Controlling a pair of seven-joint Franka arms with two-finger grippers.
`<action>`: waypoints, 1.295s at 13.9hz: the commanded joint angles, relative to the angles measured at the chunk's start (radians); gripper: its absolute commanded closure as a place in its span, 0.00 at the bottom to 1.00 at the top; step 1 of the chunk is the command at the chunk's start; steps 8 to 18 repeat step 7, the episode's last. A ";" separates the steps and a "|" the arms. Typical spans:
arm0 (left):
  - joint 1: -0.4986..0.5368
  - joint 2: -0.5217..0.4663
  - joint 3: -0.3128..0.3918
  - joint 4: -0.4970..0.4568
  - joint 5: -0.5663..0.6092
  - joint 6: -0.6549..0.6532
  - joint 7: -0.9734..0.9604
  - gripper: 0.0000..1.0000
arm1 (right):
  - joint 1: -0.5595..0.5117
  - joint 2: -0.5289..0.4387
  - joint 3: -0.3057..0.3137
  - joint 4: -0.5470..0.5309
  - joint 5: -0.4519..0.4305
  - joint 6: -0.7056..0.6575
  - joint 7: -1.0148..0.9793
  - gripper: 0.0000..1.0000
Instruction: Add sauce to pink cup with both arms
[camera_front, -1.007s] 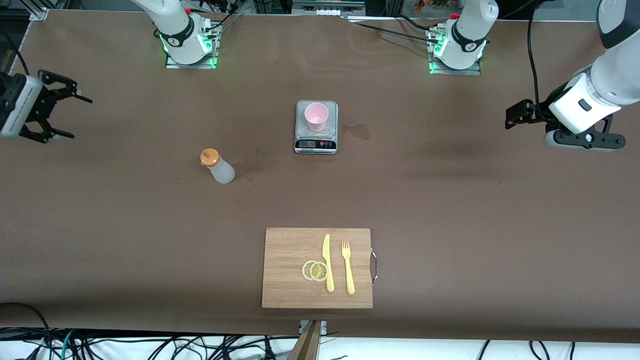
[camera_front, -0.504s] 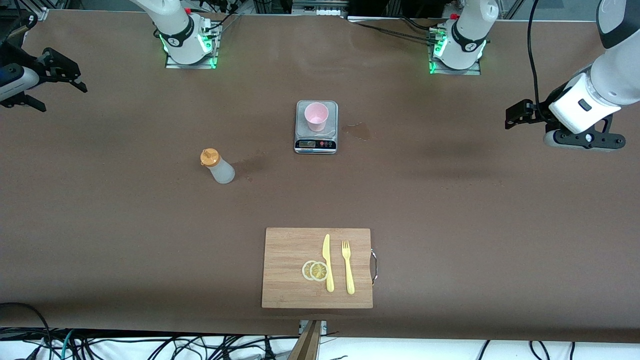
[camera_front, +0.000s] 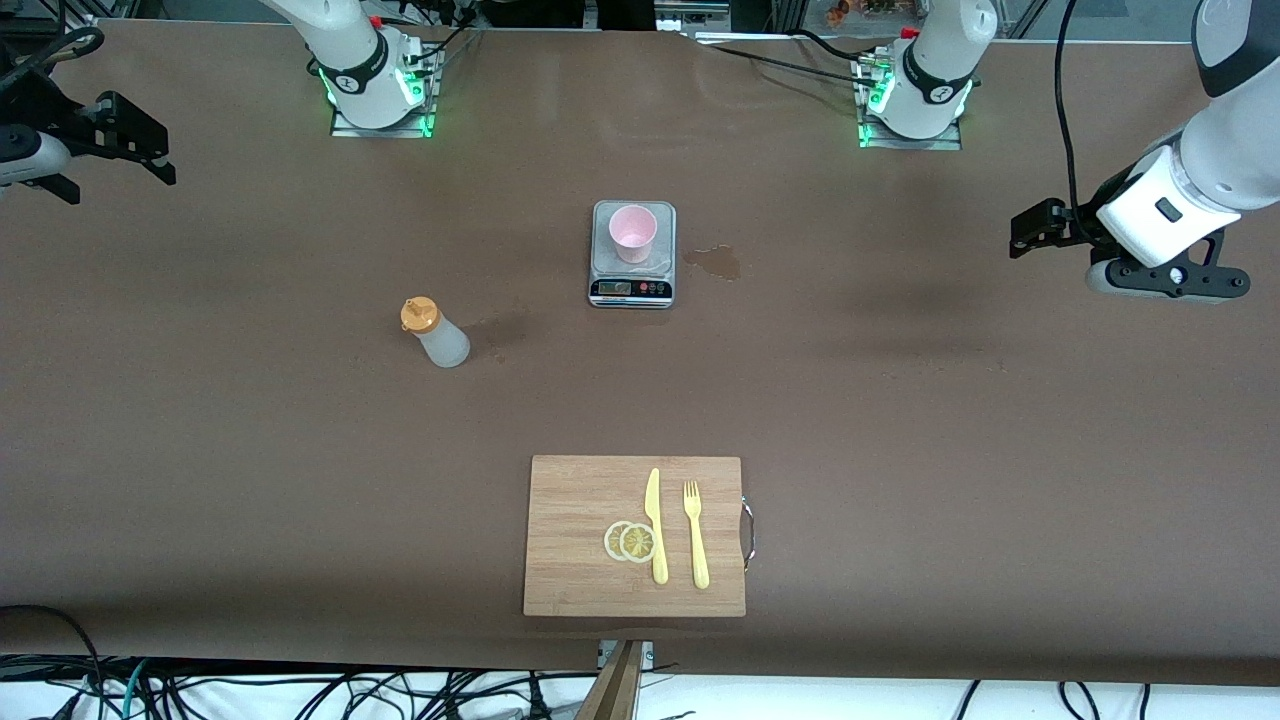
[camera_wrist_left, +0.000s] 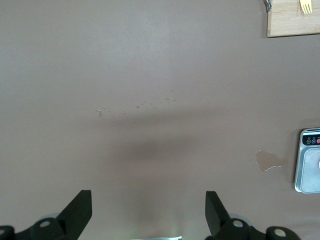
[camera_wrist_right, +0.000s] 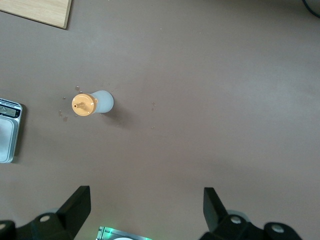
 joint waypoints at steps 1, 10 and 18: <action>0.004 0.002 -0.003 0.012 -0.003 0.000 0.023 0.00 | -0.003 0.012 -0.001 0.032 0.027 -0.028 0.011 0.00; 0.004 0.000 -0.008 0.013 -0.003 0.000 0.023 0.00 | -0.002 0.007 0.002 0.032 0.027 -0.048 0.014 0.00; 0.004 0.000 -0.008 0.013 -0.003 0.000 0.023 0.00 | -0.002 0.007 0.002 0.032 0.027 -0.048 0.014 0.00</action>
